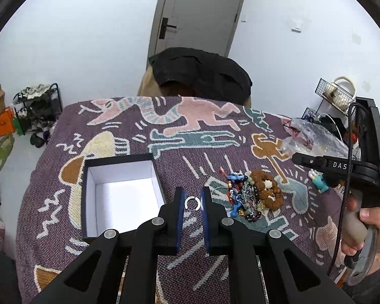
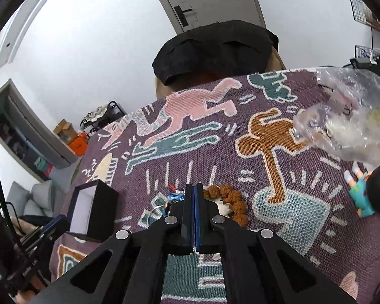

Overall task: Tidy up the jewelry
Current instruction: 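Lift the brown bead bracelet with the right tool toward the black box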

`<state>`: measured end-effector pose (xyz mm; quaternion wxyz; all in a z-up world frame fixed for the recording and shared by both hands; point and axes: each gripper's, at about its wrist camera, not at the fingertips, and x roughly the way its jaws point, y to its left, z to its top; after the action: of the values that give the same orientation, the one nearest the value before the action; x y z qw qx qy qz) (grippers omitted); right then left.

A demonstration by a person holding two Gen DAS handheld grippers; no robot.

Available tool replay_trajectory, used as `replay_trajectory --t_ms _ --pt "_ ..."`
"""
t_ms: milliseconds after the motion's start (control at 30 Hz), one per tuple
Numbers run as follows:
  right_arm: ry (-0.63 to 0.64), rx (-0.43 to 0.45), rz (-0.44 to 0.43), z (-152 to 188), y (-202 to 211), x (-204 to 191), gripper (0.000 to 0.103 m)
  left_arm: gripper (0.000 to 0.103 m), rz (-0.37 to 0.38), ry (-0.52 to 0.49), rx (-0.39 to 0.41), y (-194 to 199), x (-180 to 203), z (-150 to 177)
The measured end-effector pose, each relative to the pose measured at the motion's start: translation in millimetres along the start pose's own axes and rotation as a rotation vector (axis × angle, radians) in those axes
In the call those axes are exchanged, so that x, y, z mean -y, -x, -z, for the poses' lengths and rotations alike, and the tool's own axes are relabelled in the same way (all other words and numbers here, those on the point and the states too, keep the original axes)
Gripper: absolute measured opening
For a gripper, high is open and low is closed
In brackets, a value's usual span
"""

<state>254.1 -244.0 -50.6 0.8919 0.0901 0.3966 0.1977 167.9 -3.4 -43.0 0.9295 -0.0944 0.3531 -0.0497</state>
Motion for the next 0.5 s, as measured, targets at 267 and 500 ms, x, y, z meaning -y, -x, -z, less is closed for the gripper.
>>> replay_trajectory --t_ms 267,500 --pt "0.013 -0.099 0.124 2.3 -37.7 19.9 0.044 0.013 0.004 -0.002 -0.003 -1.4 -2.1 2.1" --pt "0.027 -0.158 0.175 11.7 -60.9 34.2 0.044 0.013 -0.003 0.008 -0.011 -6.9 -7.6 2.2"
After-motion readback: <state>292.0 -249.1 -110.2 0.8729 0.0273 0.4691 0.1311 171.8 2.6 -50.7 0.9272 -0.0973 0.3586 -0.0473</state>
